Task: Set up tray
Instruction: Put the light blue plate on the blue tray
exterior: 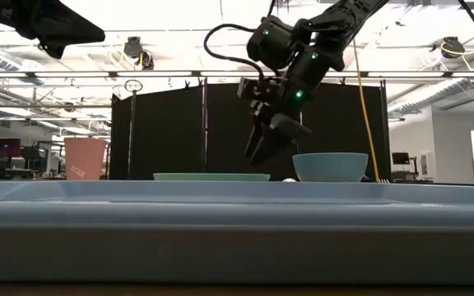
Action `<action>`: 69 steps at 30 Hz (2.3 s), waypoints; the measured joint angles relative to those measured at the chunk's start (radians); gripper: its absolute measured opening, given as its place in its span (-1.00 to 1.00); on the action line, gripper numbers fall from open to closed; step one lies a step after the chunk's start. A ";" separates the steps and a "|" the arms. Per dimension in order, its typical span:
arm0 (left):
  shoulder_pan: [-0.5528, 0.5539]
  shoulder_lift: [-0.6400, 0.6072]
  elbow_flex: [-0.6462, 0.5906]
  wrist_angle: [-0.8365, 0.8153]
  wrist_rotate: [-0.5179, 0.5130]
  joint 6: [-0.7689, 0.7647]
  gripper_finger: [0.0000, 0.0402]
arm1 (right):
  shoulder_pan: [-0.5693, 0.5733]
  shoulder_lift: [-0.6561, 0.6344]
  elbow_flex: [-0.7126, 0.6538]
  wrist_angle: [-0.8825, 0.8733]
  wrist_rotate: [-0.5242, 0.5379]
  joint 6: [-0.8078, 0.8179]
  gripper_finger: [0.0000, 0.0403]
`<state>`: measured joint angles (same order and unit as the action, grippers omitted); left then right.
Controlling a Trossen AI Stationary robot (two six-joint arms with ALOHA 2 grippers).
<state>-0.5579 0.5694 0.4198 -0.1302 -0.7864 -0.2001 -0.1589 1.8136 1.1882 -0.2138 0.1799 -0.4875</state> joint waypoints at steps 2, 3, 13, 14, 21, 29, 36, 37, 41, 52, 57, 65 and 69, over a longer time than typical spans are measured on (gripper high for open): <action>0.000 0.000 0.000 0.000 0.001 0.003 -0.77 | 0.000 0.012 0.009 0.008 -0.005 -0.007 -0.02; 0.000 0.000 0.000 0.000 0.001 0.003 -0.77 | 0.000 0.019 0.014 0.003 -0.017 -0.007 -0.02; 0.000 0.000 0.000 0.000 0.000 0.009 -0.77 | -0.019 0.101 0.090 -0.008 -0.027 -0.030 -0.02; 0.000 0.000 0.000 -0.001 0.000 0.008 -0.77 | -0.020 0.109 0.095 -0.019 -0.026 -0.030 -0.02; 0.000 0.000 0.000 -0.002 0.001 0.013 -0.77 | -0.031 0.148 0.113 -0.010 -0.033 -0.052 -0.03; 0.000 0.000 0.000 -0.001 0.001 0.014 -0.77 | -0.046 0.150 0.112 0.006 -0.058 -0.049 -0.03; 0.000 0.000 0.000 -0.001 0.001 0.014 -0.77 | -0.058 0.150 0.112 0.008 -0.100 -0.027 -0.03; 0.000 0.000 0.000 -0.001 0.001 0.014 -0.77 | -0.058 0.150 0.112 0.014 -0.101 -0.027 -0.03; 0.000 0.000 0.000 -0.001 0.001 0.013 -0.77 | -0.058 0.152 0.112 0.013 -0.103 -0.028 -0.03; 0.000 0.000 0.000 -0.001 0.001 0.013 -0.77 | -0.061 0.166 0.111 0.015 -0.102 -0.028 -0.45; 0.000 0.000 0.000 -0.001 0.001 0.013 -0.77 | -0.063 0.166 0.111 0.014 -0.101 -0.029 -0.72; 0.000 0.000 0.000 -0.002 0.001 0.013 -0.77 | -0.064 0.166 0.111 0.012 -0.100 -0.030 -0.98; 0.000 0.000 0.000 -0.003 0.001 0.013 -0.77 | -0.057 0.166 0.111 0.014 -0.060 -0.033 -0.98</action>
<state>-0.5576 0.5697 0.4198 -0.1334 -0.7853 -0.1875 -0.2158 1.9793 1.2987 -0.2001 0.1196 -0.5202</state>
